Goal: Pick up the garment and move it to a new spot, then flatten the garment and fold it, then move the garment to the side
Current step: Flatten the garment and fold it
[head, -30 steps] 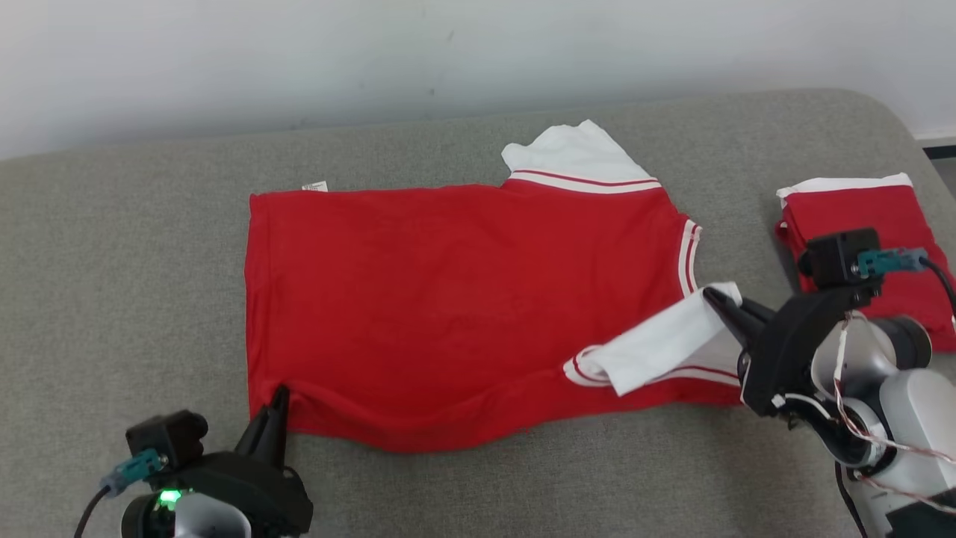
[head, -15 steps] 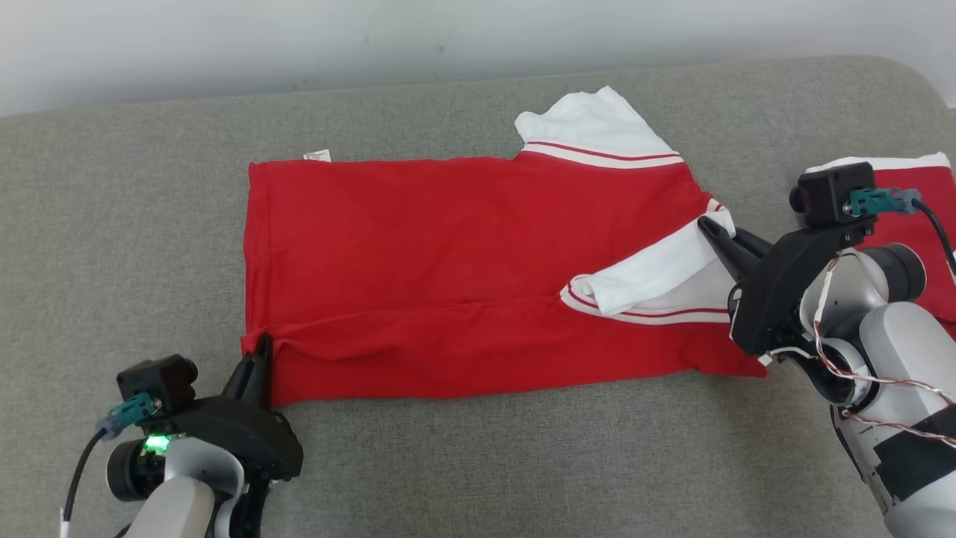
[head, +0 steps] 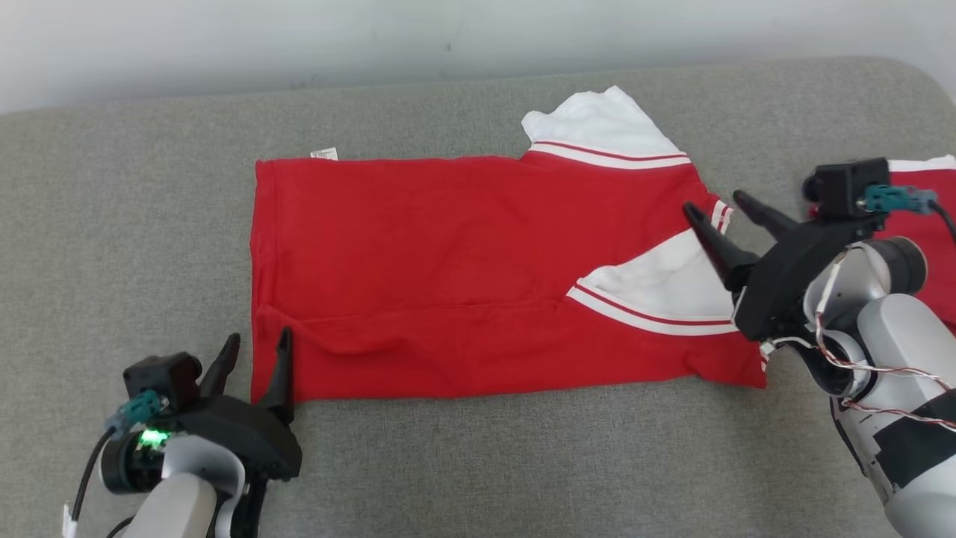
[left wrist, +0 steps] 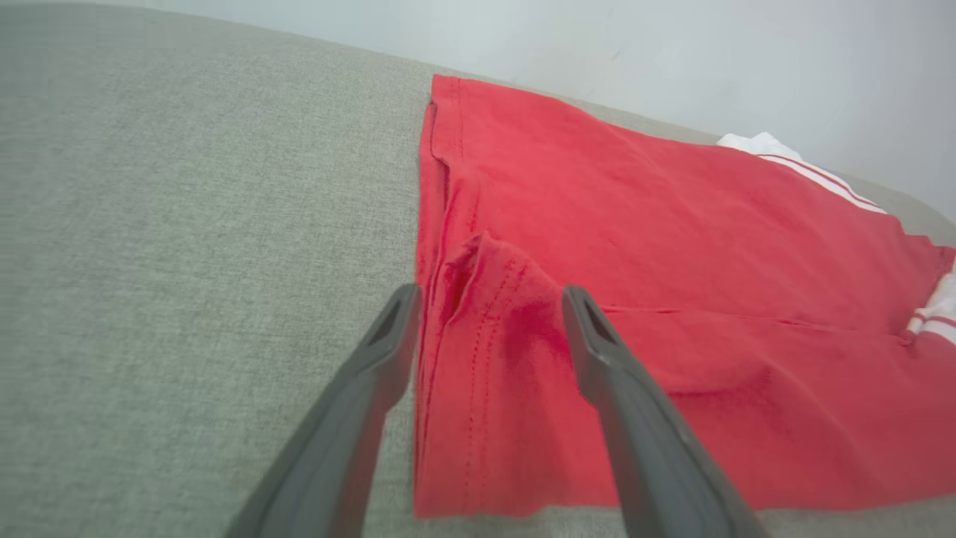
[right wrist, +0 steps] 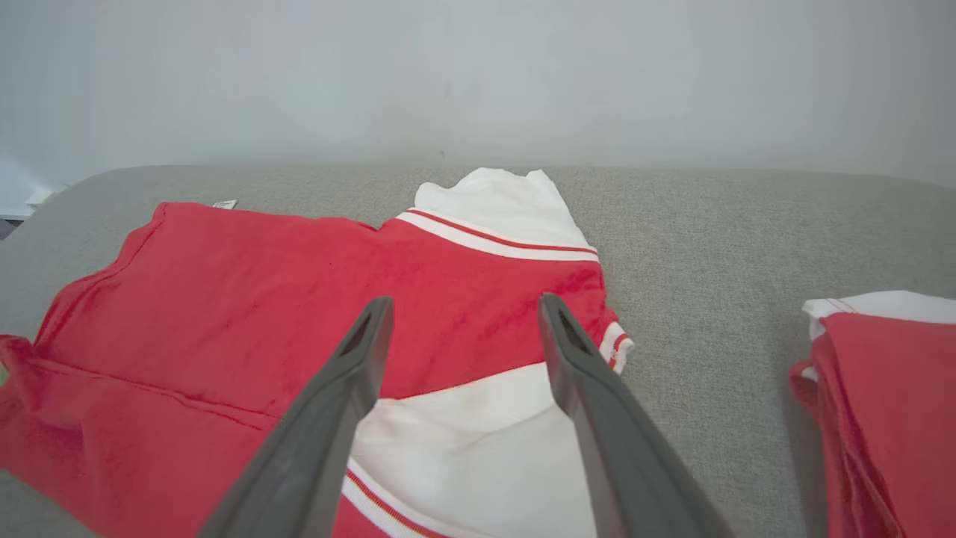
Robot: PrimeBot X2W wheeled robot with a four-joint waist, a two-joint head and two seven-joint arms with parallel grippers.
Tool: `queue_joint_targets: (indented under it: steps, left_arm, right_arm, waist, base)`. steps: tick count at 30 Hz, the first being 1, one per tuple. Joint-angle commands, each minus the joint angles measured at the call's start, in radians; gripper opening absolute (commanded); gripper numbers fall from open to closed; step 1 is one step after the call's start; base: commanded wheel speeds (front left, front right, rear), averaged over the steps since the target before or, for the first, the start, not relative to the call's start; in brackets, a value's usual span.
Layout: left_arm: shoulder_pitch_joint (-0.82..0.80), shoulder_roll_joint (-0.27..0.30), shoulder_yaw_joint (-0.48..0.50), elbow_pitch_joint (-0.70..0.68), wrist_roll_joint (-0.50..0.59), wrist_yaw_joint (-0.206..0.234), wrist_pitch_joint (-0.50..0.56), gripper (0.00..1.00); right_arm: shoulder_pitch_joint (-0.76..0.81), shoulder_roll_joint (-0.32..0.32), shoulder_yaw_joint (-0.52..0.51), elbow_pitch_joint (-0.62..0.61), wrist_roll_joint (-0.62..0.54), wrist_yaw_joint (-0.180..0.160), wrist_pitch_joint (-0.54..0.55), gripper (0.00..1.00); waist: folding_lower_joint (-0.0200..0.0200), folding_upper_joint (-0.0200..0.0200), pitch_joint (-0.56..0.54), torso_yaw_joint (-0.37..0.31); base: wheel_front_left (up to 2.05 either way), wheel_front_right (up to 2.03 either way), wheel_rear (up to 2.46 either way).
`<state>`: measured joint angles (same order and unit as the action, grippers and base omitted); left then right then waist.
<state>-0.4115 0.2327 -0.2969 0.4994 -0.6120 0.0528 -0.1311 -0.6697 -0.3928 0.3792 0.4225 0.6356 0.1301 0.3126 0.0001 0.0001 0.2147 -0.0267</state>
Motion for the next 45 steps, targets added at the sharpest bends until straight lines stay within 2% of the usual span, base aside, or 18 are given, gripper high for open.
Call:
queue_joint_targets:
  steps: [1, 9, 14, 20, 27, 32, 33, 34, 35, 40, 45]
  left_arm:
    - [0.025, 0.015, -0.004, -0.010, 0.023, 0.013, -0.020, 1.00]
    - [0.104, 0.046, -0.024, -0.064, 0.076, 0.079, -0.041, 1.00]
    - [0.125, 0.060, -0.048, -0.107, 0.111, 0.117, -0.016, 1.00]
    - [0.080, 0.072, -0.087, -0.075, 0.172, 0.173, 0.032, 1.00]
    - [0.038, 0.060, -0.116, -0.007, 0.195, 0.189, 0.070, 1.00]
    - [0.043, 0.048, -0.129, 0.035, 0.179, 0.182, 0.096, 1.00]
    - [0.043, 0.047, -0.130, 0.039, 0.176, 0.178, 0.099, 0.84]
    - [0.043, 0.045, -0.132, 0.044, 0.174, 0.178, 0.099, 0.21]
    - [0.045, 0.043, -0.134, 0.049, 0.168, 0.172, 0.101, 0.00]
    - [0.055, 0.043, -0.130, 0.052, 0.149, 0.156, 0.080, 0.00]
    - [0.091, 0.055, -0.133, 0.012, 0.147, 0.151, 0.068, 0.00]
  right_arm:
    - [0.018, -0.007, -0.016, -0.006, 0.012, 0.000, -0.028, 1.00]
    - [0.139, -0.012, -0.094, -0.028, -0.017, 0.000, -0.007, 1.00]
    - [0.225, 0.029, -0.166, -0.029, -0.080, 0.000, 0.008, 1.00]
    - [0.237, 0.122, -0.236, 0.035, -0.166, 0.000, 0.000, 1.00]
    - [0.188, 0.188, -0.294, 0.149, -0.249, 0.000, 0.032, 1.00]
    - [0.182, 0.234, -0.291, 0.217, -0.244, 0.001, 0.124, 1.00]
    - [0.185, 0.237, -0.288, 0.217, -0.241, 0.001, 0.131, 0.53]
    - [0.187, 0.236, -0.287, 0.215, -0.237, 0.001, 0.133, 0.05]
    - [0.192, 0.233, -0.286, 0.212, -0.237, 0.001, 0.131, 0.00]
    - [0.217, 0.216, -0.296, 0.170, -0.226, 0.000, 0.101, 0.00]
    - [0.260, 0.206, -0.304, 0.067, -0.195, 0.000, 0.083, 0.00]
  waist:
    - [-0.0001, -0.0001, -0.013, -0.001]
    - [-0.0001, -0.0001, -0.042, -0.011]
    - [-0.0001, -0.0001, -0.037, -0.024]
    - [-0.0001, -0.0001, -0.012, -0.036]
    - [-0.0001, -0.0001, 0.023, -0.029]
    - [-0.0001, -0.0001, 0.039, -0.014]
    - [-0.0001, -0.0001, 0.039, -0.012]
    - [-0.0001, -0.0001, 0.038, -0.011]
    - [-0.0001, -0.0001, 0.037, -0.009]
    - [-0.0001, -0.0001, 0.016, -0.011]
    - [-0.0001, -0.0001, -0.020, -0.017]
  base:
    - [0.00, 0.00, 0.00]
    - [0.00, 0.00, 0.00]
    - [0.00, 0.00, 0.00]
    - [0.00, 0.00, 0.00]
    - [0.00, 0.00, 0.00]
    - [0.00, 0.00, 0.00]
    - [0.00, 0.00, 0.00]
    - [0.00, 0.00, 0.00]
    - [0.00, 0.00, 0.00]
    - [0.00, 0.00, 0.00]
    - [0.00, 0.00, 0.00]
